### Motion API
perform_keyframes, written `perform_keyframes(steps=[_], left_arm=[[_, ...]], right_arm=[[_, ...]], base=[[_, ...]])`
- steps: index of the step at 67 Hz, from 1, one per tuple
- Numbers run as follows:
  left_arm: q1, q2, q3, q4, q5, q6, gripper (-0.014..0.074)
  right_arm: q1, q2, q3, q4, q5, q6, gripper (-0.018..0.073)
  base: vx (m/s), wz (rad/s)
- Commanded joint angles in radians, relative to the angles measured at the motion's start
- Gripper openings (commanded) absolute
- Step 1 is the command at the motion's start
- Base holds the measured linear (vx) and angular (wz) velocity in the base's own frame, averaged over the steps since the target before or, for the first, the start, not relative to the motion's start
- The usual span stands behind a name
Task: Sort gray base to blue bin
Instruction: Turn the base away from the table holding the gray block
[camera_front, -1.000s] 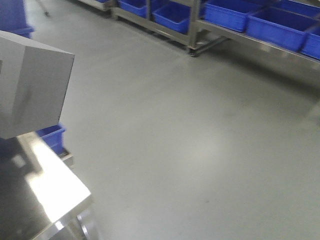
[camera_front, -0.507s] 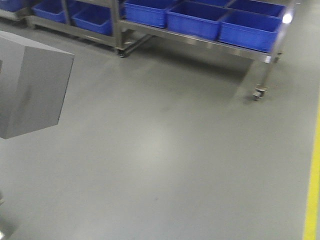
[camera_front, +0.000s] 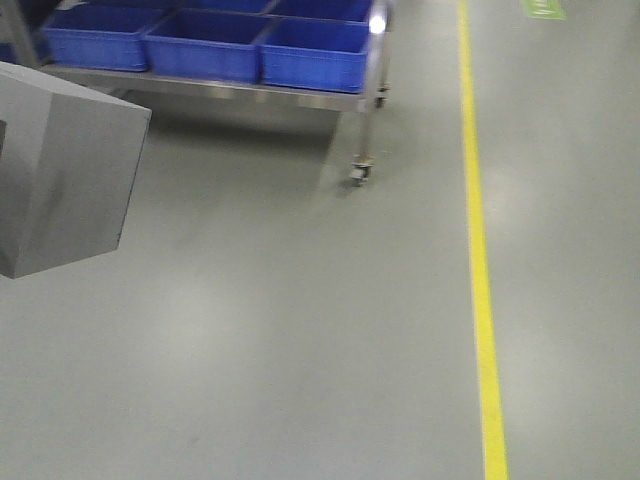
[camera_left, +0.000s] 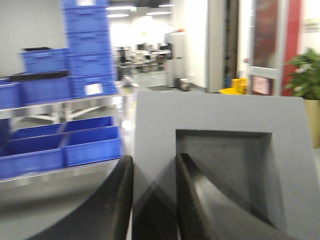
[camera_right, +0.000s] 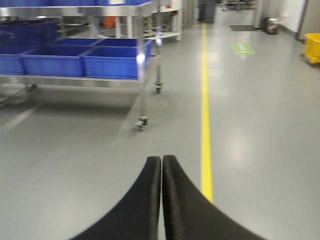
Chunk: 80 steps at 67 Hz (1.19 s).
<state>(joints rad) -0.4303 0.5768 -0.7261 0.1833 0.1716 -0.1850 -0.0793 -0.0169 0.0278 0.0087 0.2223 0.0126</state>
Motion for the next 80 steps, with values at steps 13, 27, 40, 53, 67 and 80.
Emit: perform_keyframes(steps=[13, 27, 40, 53, 67, 80], left_arm=[[-0.005, 0.005, -0.030, -0.009, -0.111, -0.014, -0.0006], [-0.005, 0.005, -0.030, -0.009, -0.111, -0.014, -0.0006], [-0.005, 0.005, -0.030, -0.009, -0.110, -0.014, -0.0006], [-0.005, 0.005, -0.030, -0.009, -0.110, -0.014, -0.0006], [-0.005, 0.005, -0.030, -0.009, -0.110, -0.014, -0.0006], [-0.005, 0.005, -0.030, -0.009, -0.110, -0.014, -0.0006]], right_arm=[[-0.002, 0.003, 0.001, -0.009, -0.074, -0.013, -0.0005], [-0.002, 0.003, 0.001, -0.009, -0.074, -0.013, -0.0005], [-0.002, 0.003, 0.001, -0.009, -0.074, -0.013, -0.0005], [-0.002, 0.003, 0.001, -0.009, -0.074, -0.013, -0.0005], [-0.002, 0.003, 0.001, -0.009, -0.074, -0.013, -0.0005], [-0.002, 0.003, 0.001, -0.009, -0.074, -0.013, -0.0005]], base=[[0.19, -0.58], [0.22, -0.33], [0.28, -0.06], [0.33, 0.12], [0.37, 0.20], [0.39, 0.14]])
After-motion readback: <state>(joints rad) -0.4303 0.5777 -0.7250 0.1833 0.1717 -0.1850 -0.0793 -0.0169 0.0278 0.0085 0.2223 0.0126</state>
